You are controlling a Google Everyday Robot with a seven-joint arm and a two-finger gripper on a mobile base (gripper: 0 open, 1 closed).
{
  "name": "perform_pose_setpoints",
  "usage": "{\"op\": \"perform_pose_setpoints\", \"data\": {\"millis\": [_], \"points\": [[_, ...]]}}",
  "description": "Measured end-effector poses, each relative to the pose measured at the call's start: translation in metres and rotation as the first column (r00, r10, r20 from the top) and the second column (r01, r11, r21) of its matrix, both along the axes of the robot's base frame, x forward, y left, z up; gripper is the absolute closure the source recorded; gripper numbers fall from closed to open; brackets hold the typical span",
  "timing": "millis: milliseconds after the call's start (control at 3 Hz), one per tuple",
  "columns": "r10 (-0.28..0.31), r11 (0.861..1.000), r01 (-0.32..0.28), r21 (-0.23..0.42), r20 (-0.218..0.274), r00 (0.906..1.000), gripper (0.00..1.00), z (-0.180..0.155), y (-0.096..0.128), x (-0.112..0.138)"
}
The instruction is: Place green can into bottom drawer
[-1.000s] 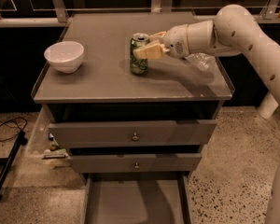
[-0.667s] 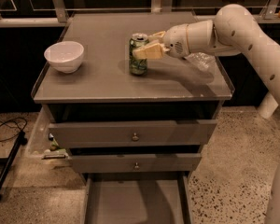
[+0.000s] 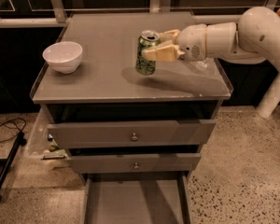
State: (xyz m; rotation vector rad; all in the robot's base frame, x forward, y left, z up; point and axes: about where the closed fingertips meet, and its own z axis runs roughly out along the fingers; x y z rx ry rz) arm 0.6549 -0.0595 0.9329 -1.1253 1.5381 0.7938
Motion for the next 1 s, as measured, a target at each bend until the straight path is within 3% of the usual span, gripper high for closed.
{"op": "perform_pose_setpoints", "data": {"millis": [667,1000], "points": [[-0.062,0.998,0.063,-0.010,0.079,0.9950,1.00,-0.002,-0.046,-0.080],[-0.123,0.992,0.123,-0.007,0.055,0.9909,1.00,-0.033,-0.063,-0.114]]}}
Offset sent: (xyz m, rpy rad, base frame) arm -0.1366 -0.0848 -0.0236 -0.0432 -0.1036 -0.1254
